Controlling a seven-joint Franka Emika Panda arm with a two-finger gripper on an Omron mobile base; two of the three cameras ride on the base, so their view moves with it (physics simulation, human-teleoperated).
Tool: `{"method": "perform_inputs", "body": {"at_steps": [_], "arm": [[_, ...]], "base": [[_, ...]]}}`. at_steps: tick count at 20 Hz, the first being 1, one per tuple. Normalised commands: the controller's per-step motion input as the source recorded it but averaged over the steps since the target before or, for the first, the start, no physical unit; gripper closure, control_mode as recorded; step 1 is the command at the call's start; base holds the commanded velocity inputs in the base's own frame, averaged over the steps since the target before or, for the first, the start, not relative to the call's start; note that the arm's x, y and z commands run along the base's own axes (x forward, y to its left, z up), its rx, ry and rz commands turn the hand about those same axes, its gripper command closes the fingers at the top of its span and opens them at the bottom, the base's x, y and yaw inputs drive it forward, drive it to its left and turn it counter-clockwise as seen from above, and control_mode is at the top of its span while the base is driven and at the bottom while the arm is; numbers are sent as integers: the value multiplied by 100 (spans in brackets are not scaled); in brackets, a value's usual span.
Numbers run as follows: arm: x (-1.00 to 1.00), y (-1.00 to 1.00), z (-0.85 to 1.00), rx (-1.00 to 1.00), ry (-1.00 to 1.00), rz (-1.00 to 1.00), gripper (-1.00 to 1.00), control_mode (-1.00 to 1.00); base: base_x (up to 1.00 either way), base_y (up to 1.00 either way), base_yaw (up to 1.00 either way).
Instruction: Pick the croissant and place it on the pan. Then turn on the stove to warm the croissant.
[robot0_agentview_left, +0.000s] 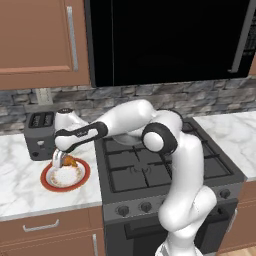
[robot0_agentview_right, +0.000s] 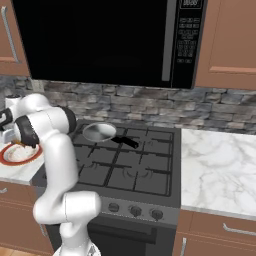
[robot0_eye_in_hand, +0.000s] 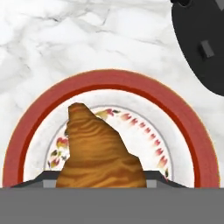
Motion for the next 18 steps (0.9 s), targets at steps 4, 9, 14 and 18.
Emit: {"method": "perform_inputs", "body": {"at_steps": [4, 9, 14, 18], "arm": [[-7, -9, 76, 0, -2, -39, 100, -100], [-14, -36, 37, 0, 0, -46, 100, -100], [-17, -50, 21, 0, -5, -50, 100, -100], [-13, -50, 23, 0, -12, -47, 100, -100]], "base": [[0, 0, 0], [0, 0, 0], [0, 0, 0], [0, 0, 0]]}}
